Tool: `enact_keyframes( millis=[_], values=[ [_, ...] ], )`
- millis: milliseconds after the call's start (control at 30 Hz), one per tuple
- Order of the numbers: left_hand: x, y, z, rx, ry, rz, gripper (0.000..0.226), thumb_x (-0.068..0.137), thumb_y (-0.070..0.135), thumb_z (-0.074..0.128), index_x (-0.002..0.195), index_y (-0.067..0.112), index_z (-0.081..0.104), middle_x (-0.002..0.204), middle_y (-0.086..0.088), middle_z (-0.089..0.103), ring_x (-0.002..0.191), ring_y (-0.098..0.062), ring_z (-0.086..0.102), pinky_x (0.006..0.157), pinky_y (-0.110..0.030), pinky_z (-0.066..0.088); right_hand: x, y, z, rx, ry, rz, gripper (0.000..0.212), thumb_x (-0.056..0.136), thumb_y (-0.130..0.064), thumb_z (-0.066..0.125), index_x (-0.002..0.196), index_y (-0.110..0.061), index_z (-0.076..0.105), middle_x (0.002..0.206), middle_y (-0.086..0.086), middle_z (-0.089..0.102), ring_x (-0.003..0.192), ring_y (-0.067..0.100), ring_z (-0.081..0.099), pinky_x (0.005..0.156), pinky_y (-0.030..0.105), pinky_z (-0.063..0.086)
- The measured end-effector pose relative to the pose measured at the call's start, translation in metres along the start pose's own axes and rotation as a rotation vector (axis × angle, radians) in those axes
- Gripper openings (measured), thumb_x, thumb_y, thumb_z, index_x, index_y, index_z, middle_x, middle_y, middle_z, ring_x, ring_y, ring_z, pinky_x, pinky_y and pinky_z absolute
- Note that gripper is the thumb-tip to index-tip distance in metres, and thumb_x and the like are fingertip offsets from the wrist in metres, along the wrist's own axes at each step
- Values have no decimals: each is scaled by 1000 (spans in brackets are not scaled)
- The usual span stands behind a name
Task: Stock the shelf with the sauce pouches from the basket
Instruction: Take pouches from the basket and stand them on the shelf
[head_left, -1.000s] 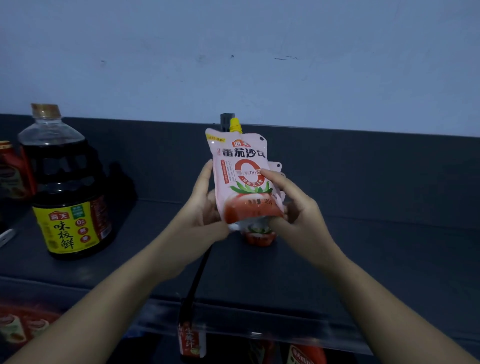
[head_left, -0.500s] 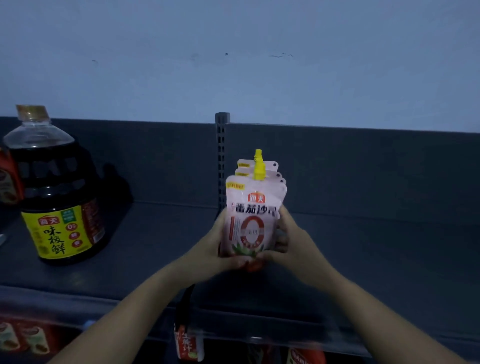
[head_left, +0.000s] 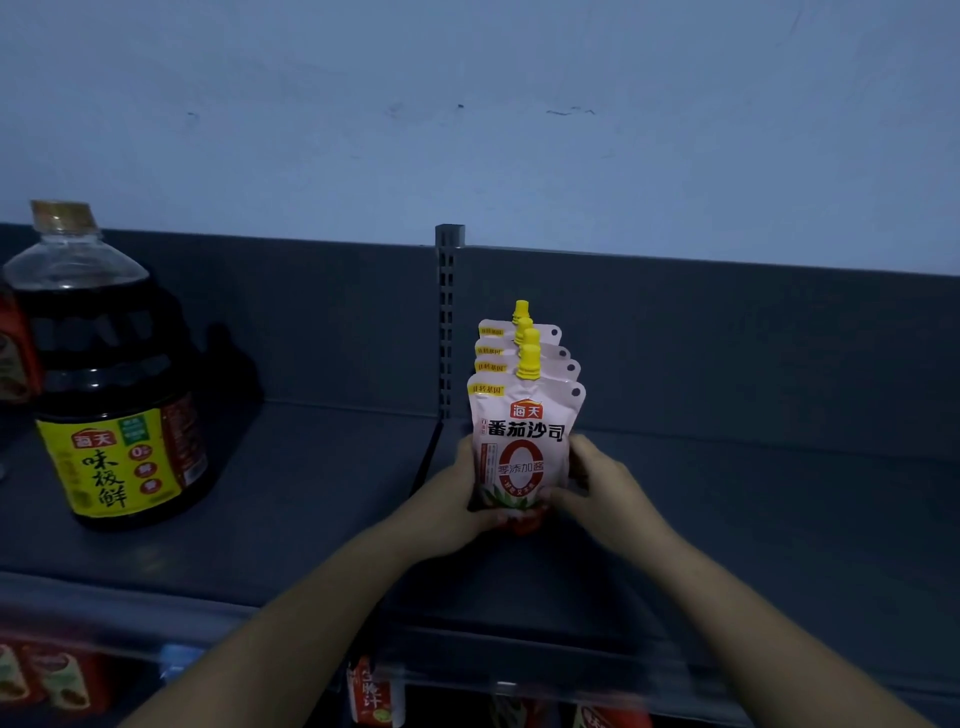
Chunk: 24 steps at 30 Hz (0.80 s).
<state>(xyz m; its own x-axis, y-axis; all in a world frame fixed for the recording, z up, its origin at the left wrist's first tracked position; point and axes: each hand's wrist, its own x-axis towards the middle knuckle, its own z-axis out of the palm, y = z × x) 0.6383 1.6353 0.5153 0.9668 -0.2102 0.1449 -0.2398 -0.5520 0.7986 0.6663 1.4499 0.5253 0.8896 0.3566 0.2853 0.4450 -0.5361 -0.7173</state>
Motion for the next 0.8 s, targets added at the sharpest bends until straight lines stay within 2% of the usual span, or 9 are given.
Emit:
enact_keyframes(
  millis=[67,133,333,433,533,600,667,733,800],
  values=[
    [0,-3,1,-14,24,15,88,80,15,71,142,27,11,132,15,41,126,-5,42,110,-29,37,2,5,3,-2,-2,50,42,81,-15,69,120,-20,54,118,-3,58,109,11,55,92,24,47],
    [1,-5,2,-34,49,22,86,78,13,72,141,26,15,137,9,39,128,-6,40,110,-29,37,2,9,6,77,-9,115,38,81,-17,70,115,-22,56,120,0,60,112,14,56,98,33,47],
    [3,1,11,-82,96,-56,70,78,16,74,131,18,29,122,10,48,120,-9,48,101,-25,43,-5,6,17,329,17,181,24,85,-7,64,99,-24,54,110,3,65,106,17,62,92,34,52],
    [1,3,12,-95,102,-85,70,80,15,72,133,15,26,128,4,50,118,-10,49,96,-22,41,-8,2,17,381,24,228,24,86,-7,62,103,-21,53,108,0,65,103,14,61,87,25,50],
    [-10,3,8,-85,81,-107,77,82,11,69,141,15,20,139,-1,46,120,-8,45,98,-20,37,-13,-3,20,359,17,257,30,86,-9,64,109,-19,48,103,-5,61,100,13,59,86,26,48],
    [-23,1,2,-60,108,-120,79,85,13,66,145,14,15,146,-1,39,126,-8,39,100,-19,32,-17,-8,24,304,125,274,29,84,-11,66,102,-17,45,94,-6,58,89,12,57,78,27,49],
    [-43,-6,-5,15,172,-144,81,87,22,64,148,15,12,149,-2,34,135,-14,34,101,-20,28,-22,-16,29,256,328,293,27,80,-11,66,88,-17,41,91,0,52,75,12,51,62,24,43],
    [-67,-13,-15,95,235,-153,74,88,25,63,146,15,18,141,0,41,132,-16,37,98,-19,28,-26,-27,35,274,495,253,29,77,-6,62,78,-20,36,91,6,48,73,15,47,57,23,36],
    [-92,-19,-28,181,326,-158,66,87,25,63,141,16,27,126,5,47,126,-17,44,97,-20,31,-32,-46,40,363,495,164,23,77,0,55,79,-15,38,81,3,47,69,13,45,55,22,36]
  ],
)
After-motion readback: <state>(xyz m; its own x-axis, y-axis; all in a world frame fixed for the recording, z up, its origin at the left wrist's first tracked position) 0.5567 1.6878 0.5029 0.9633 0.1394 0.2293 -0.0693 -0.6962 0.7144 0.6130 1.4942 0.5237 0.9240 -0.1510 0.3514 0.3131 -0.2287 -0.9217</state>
